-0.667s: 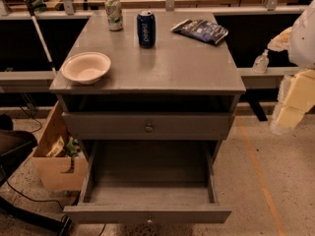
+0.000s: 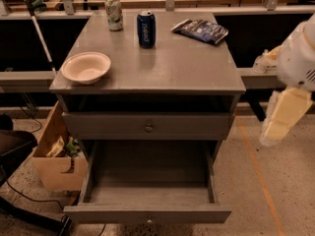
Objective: Close middle drawer
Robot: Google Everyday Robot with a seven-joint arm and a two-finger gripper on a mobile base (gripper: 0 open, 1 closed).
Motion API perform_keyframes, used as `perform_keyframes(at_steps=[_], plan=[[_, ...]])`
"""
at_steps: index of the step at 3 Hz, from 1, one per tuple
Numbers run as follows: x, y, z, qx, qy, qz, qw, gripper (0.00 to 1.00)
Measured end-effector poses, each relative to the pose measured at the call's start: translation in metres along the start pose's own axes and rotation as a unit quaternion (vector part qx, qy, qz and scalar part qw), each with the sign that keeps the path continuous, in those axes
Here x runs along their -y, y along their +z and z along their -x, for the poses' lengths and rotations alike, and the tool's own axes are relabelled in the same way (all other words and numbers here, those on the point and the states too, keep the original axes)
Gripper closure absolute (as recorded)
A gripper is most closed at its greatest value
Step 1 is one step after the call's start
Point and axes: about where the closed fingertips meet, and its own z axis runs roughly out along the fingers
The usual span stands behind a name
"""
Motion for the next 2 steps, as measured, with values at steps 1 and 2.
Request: perform_keyframes(at_steps=[1,2], plan=[[-0.021,0.089,-0.012,0.018,0.019,0.035,0.9990,0.00],[-0.031,0.123,-0.018,0.018,0.023,0.037,0.9989,0.00]])
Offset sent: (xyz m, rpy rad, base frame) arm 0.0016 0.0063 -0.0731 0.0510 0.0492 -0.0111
